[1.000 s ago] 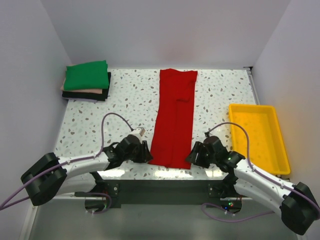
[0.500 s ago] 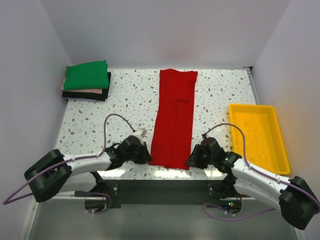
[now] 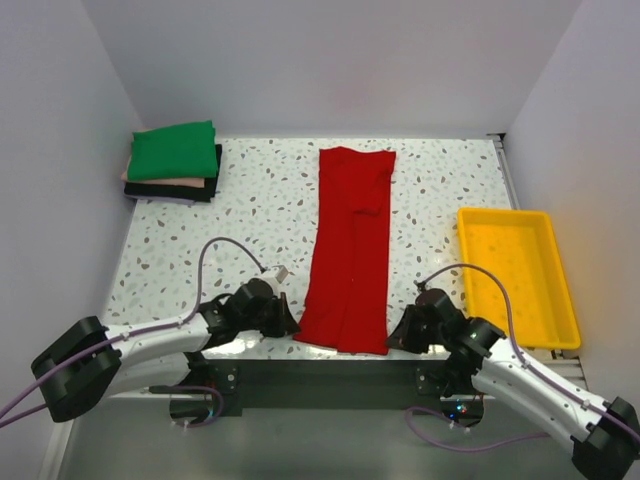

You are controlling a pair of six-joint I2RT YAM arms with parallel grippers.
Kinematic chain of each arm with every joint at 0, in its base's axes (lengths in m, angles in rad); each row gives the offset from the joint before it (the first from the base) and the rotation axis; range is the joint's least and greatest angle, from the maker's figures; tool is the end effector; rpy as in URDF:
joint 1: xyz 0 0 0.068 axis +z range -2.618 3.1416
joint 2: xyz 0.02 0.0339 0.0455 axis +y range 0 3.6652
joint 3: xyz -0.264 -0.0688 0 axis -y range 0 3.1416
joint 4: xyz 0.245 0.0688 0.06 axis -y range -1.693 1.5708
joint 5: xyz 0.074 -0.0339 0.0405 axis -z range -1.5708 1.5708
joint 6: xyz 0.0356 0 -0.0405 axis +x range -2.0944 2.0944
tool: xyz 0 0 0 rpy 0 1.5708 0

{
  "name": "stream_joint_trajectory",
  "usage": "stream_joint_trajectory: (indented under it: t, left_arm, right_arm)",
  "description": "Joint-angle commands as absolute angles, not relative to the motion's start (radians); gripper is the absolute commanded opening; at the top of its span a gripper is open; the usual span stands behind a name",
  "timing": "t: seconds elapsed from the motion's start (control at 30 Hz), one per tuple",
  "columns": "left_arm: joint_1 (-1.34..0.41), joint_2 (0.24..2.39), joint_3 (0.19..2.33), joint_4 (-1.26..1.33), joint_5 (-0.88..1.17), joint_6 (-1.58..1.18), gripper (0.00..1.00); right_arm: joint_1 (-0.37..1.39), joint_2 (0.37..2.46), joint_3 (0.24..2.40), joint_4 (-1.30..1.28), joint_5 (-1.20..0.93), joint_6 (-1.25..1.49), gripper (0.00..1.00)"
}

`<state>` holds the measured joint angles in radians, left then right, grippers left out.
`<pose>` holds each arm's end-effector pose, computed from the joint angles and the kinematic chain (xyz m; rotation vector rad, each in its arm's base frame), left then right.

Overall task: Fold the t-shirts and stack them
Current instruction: Fold the tshirt

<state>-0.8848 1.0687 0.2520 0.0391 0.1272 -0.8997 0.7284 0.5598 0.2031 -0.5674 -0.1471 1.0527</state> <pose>0.1120 -0.1439 0.1307 0.0496 2.5787 -0.9436 0.0806 0.0789 0.1372 0.3734 2.6992 0.8359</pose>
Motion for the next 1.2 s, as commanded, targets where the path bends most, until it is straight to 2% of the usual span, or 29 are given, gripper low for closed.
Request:
stream_joint_trajectory:
  t: [0.0,0.07,0.1,0.17,0.2,0.23,0.33,0.43,0.57,0.67,0.83,0.93,0.97,1.07,1.17]
  left_arm:
    - [-0.894,1.034,0.245,0.006,0.141,-0.923,0.0]
    - [-0.899,1.025,0.242,0.006,0.14,-0.928,0.0]
    - [-0.9,1.025,0.239,0.006,0.141,-0.928,0.0]
    - [-0.902,1.031,0.236,0.014,0.147,-0.928,0.0]
    - [-0.903,1.034,0.235,0.023,0.153,-0.928,0.0]
    - [-0.904,1.041,0.235,0.028,0.156,-0.928,0.02]
    - [-0.91,1.055,0.232,0.041,0.166,-0.93,0.19]
    - [-0.913,1.055,0.227,0.041,0.166,-0.928,0.3]
    - [-0.914,1.068,0.224,0.035,0.155,-0.939,0.32]
    - [-0.919,1.084,0.218,0.038,0.144,-0.946,0.33]
    - [-0.939,1.132,0.215,0.077,0.152,-0.957,0.33]
    - [-0.959,1.161,0.215,0.112,0.16,-0.969,0.31]
    - [-0.965,1.166,0.213,0.117,0.16,-0.971,0.3]
    - [-0.977,1.163,0.219,0.12,0.164,-0.974,0.23]
    - [-0.977,1.135,0.242,0.082,0.169,-0.966,0.11]
  right_arm:
    - [0.735,0.517,0.204,-0.722,-0.123,1.065,0.11]
    - [0.735,0.508,0.207,-0.733,-0.129,1.065,0.16]
    - [0.735,0.5,0.207,-0.729,-0.135,1.063,0.25]
    - [0.735,0.508,0.209,-0.718,-0.153,1.055,0.35]
    - [0.733,0.524,0.213,-0.718,-0.153,1.051,0.45]
    - [0.735,0.532,0.219,-0.719,-0.155,1.046,0.47]
    - [0.735,0.558,0.218,-0.71,-0.161,1.04,0.5]
    - [0.735,0.595,0.209,-0.687,-0.172,1.037,0.5]
    - [0.735,0.655,0.189,-0.629,-0.202,1.034,0.5]
    - [0.738,0.696,0.184,-0.605,-0.207,1.028,0.48]
    - [0.744,0.729,0.173,-0.575,-0.225,1.028,0.37]
    - [0.742,0.73,0.175,-0.569,-0.227,1.031,0.26]
    - [0.742,0.727,0.176,-0.572,-0.226,1.032,0.2]
    - [0.742,0.678,0.192,-0.612,-0.209,1.04,0.09]
    - [0.742,0.606,0.23,-0.681,-0.17,1.045,0.01]
